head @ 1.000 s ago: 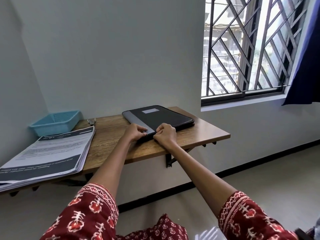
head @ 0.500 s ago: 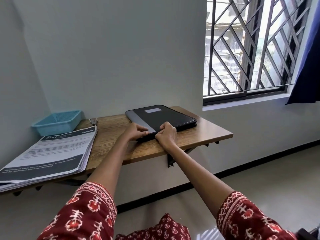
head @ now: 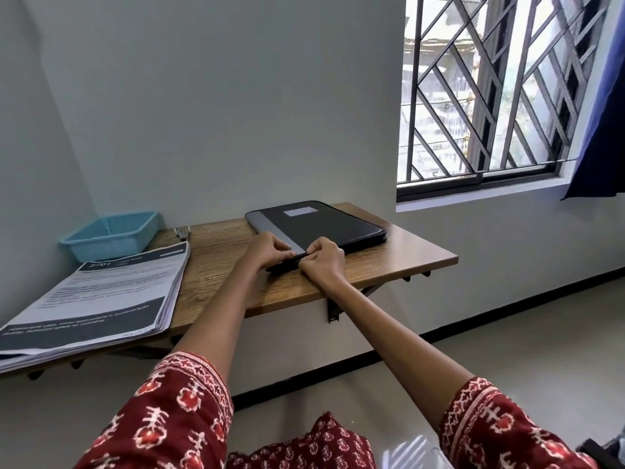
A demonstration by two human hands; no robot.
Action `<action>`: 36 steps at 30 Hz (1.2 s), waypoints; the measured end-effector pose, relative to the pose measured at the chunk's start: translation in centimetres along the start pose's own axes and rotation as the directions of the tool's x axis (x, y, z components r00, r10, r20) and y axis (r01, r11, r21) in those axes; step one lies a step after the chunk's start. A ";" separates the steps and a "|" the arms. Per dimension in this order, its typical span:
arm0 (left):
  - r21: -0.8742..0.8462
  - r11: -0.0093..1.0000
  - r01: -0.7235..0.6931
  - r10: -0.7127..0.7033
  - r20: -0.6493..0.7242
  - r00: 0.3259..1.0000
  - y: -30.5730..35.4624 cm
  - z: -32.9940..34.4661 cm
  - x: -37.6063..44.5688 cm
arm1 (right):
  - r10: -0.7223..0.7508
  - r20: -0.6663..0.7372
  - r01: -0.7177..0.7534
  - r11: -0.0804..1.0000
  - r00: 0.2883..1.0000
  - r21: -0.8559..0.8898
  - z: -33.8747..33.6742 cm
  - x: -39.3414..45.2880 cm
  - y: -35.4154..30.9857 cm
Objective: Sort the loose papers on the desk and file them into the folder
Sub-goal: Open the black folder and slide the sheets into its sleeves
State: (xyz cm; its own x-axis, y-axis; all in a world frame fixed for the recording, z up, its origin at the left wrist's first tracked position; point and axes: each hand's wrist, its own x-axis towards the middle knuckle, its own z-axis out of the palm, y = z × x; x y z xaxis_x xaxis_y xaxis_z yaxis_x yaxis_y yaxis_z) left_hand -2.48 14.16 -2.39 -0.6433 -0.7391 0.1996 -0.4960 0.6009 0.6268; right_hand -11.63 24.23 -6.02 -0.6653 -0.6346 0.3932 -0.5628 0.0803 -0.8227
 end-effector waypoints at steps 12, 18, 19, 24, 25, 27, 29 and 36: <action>-0.051 0.999 -0.003 0.007 0.086 0.996 -0.4 -0.5 -0.8 | 0.001 -0.004 -0.002 0.999 1.000 -0.051 0.2 0.4 -0.4; -0.053 0.999 -0.012 0.017 0.091 0.996 -0.7 -0.8 -0.6 | -0.049 0.059 0.046 0.998 0.997 0.049 0.6 -1.3 -1.1; -0.044 0.999 -0.018 0.022 0.100 0.995 -0.6 -0.8 -0.4 | -0.069 0.079 0.064 0.996 0.994 0.063 0.7 -1.6 -1.0; -0.024 1.000 -0.008 0.011 0.112 0.994 -0.3 -0.8 -0.6 | -0.041 0.171 0.022 0.994 0.984 0.109 0.5 -1.4 -1.2; -0.028 1.000 -0.007 0.010 0.116 0.993 -0.4 -0.7 -0.7 | -0.026 0.225 -0.001 0.993 0.974 0.116 0.3 -0.9 -1.1; -0.040 0.999 -0.005 0.009 0.101 0.995 -0.5 -0.6 -1.0 | 0.006 0.261 -0.044 0.989 0.965 0.141 -0.6 0.0 -0.9; -0.040 0.999 -0.004 0.006 0.049 0.999 -0.6 -0.3 -1.2 | 0.011 0.121 -0.023 0.994 0.993 0.106 -1.7 1.2 0.0; 0.048 0.998 0.047 -0.051 0.086 0.995 0.0 -0.1 0.0 | 0.263 -0.289 -0.290 0.955 0.921 -0.055 -5.8 6.4 4.4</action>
State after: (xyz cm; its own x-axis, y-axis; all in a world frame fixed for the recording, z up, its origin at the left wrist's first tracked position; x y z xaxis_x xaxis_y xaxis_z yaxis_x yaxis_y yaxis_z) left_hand -2.45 14.11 -2.31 -0.6646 -0.7402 0.1018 -0.5533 0.5791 0.5988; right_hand -21.18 24.98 -4.80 -0.9021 -0.3410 0.2645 -0.3718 0.3028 -0.8775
